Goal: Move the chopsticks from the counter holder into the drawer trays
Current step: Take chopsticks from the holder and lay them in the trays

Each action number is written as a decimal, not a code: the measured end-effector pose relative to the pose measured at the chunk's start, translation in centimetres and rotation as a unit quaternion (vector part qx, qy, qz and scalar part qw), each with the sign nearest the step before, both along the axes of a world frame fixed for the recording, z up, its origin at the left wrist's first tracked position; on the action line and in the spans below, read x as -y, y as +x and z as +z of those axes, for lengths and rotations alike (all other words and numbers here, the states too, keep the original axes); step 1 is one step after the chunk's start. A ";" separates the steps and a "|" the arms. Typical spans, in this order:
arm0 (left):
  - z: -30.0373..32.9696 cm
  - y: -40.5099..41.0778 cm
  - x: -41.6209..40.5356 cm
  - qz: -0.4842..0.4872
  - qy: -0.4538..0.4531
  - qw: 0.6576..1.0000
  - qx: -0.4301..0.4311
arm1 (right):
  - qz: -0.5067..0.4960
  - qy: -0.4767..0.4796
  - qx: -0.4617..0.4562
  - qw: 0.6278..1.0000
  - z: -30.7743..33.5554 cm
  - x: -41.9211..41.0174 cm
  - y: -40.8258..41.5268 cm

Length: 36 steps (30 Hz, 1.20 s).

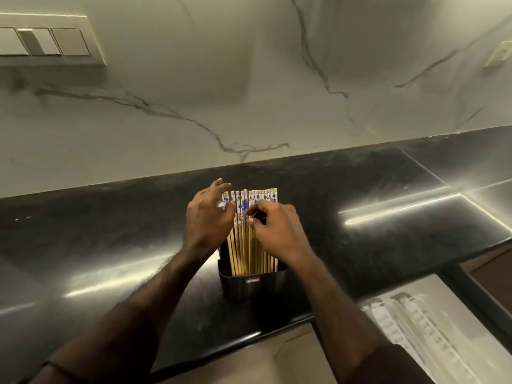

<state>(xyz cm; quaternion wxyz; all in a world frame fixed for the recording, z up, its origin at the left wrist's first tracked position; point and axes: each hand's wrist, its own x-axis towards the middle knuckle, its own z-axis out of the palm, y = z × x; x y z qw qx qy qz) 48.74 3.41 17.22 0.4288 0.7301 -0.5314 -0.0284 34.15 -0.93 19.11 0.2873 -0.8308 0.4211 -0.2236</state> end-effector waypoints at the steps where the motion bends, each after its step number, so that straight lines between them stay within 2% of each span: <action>1: -0.4 0.5 0.3 0.004 0.006 1.000 -0.016 | -0.001 0.010 -0.007 1.000 -0.4 0.2 0.7; 5: -2.0 1.5 1.1 0.009 0.018 0.997 -0.079 | 0.000 0.032 -0.035 0.999 -1.8 0.7 2.3; 10: -3.1 2.3 1.6 -0.031 0.009 0.987 -0.160 | -0.013 0.023 -0.055 0.998 -3.3 1.1 3.5; 16: -3.9 2.3 2.1 -0.045 -0.029 0.972 -0.227 | -0.041 -0.009 -0.048 0.998 -4.1 0.8 4.2; 24: -4.1 2.8 2.0 -0.093 -0.044 0.947 -0.305 | -0.048 -0.004 -0.036 0.998 -4.3 0.7 4.4; 29: -1.2 3.2 2.5 -0.141 -0.046 0.925 -0.349 | -0.066 -0.008 -0.001 0.998 -3.2 0.8 4.4; 36: 6.3 3.5 3.2 -0.221 -0.076 0.915 -0.328 | -0.057 0.014 0.112 0.992 0.9 0.8 3.6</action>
